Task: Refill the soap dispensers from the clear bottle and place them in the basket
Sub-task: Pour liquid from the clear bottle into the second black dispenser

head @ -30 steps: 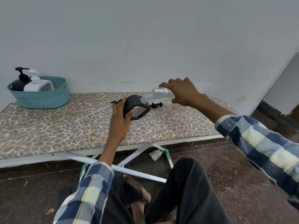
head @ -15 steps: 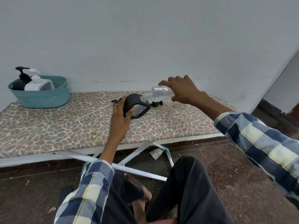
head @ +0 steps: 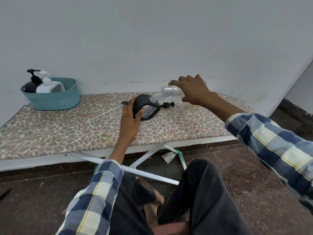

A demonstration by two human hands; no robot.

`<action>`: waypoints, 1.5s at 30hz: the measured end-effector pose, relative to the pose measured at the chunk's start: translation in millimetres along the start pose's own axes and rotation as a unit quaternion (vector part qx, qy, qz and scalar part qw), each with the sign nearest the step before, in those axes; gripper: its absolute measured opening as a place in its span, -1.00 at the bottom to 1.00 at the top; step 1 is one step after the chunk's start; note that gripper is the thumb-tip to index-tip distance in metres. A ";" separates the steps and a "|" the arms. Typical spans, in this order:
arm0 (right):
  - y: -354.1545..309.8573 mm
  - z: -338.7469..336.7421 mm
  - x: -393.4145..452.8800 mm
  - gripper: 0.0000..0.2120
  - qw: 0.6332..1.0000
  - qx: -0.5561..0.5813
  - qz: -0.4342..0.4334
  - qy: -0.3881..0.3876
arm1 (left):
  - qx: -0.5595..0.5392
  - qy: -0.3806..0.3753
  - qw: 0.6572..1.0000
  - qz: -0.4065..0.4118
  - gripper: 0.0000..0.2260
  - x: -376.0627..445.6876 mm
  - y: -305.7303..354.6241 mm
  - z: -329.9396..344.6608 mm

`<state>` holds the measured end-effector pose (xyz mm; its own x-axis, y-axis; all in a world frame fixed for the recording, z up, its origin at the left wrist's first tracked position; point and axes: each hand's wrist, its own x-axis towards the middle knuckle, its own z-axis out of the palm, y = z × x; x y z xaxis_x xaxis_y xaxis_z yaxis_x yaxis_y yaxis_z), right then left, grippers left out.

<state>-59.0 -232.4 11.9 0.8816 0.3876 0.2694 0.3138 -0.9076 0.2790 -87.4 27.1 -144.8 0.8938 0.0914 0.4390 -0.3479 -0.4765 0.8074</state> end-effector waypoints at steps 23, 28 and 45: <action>-3.7 -9.1 16.0 -0.24 1.000 -0.026 -0.011 0.003 | 0.019 -0.006 0.999 -0.029 -0.38 8.2 -17.3 4.4; -2.2 -8.3 13.3 -0.24 1.000 -0.021 -0.012 0.007 | 0.026 -0.004 0.999 -0.028 -0.36 10.9 -22.4 5.4; -1.9 -7.8 9.0 -0.24 1.000 -0.015 -0.008 0.011 | 0.027 0.006 0.999 -0.020 -0.43 6.1 -11.2 4.5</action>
<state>-54.4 -226.0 20.9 0.8683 0.4062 0.2848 0.3173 -0.8961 0.3104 -76.8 29.1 -152.9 0.9034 0.1215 0.4111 -0.2952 -0.5192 0.8021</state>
